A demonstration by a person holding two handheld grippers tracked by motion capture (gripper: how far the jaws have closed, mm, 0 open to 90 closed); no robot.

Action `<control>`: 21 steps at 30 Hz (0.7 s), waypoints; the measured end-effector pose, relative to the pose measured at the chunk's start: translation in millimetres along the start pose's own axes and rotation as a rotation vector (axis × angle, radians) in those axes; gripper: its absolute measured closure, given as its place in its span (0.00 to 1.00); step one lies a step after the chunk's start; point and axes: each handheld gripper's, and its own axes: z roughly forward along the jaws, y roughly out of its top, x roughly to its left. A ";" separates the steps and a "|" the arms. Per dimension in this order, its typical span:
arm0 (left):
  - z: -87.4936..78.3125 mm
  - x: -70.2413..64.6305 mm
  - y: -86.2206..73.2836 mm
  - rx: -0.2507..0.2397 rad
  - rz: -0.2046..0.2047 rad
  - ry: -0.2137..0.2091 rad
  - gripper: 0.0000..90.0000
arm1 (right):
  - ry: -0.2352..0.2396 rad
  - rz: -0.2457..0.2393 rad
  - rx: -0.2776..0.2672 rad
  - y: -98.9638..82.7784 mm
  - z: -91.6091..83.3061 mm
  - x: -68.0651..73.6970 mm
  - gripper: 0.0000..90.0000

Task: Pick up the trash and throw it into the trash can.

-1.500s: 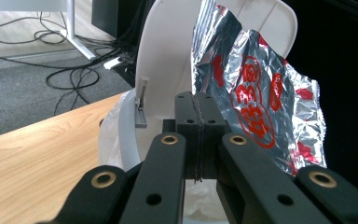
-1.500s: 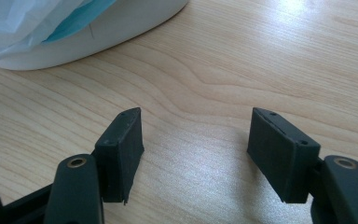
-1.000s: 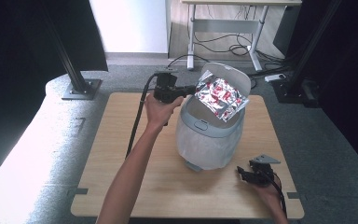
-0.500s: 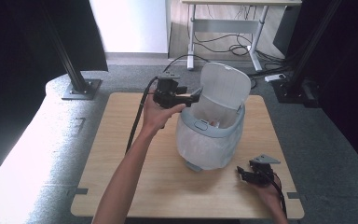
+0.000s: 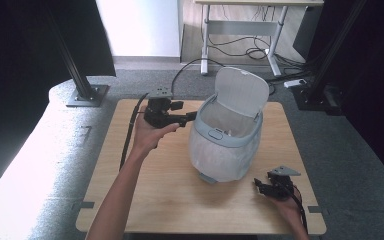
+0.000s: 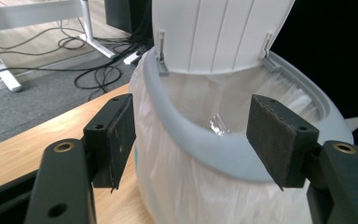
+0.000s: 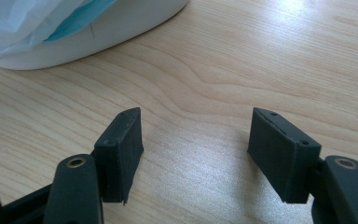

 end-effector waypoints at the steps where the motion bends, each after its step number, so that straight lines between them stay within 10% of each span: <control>1: -3.0 0.1 -2.6 -0.003 0.001 0.000 0.37 | 0.000 0.000 0.000 0.0 0.0 0.0 0.38; 21: -36.5 -1.4 -75.1 0.012 0.000 0.067 0.37 | 0.000 0.001 -0.001 -0.1 -0.1 0.1 0.38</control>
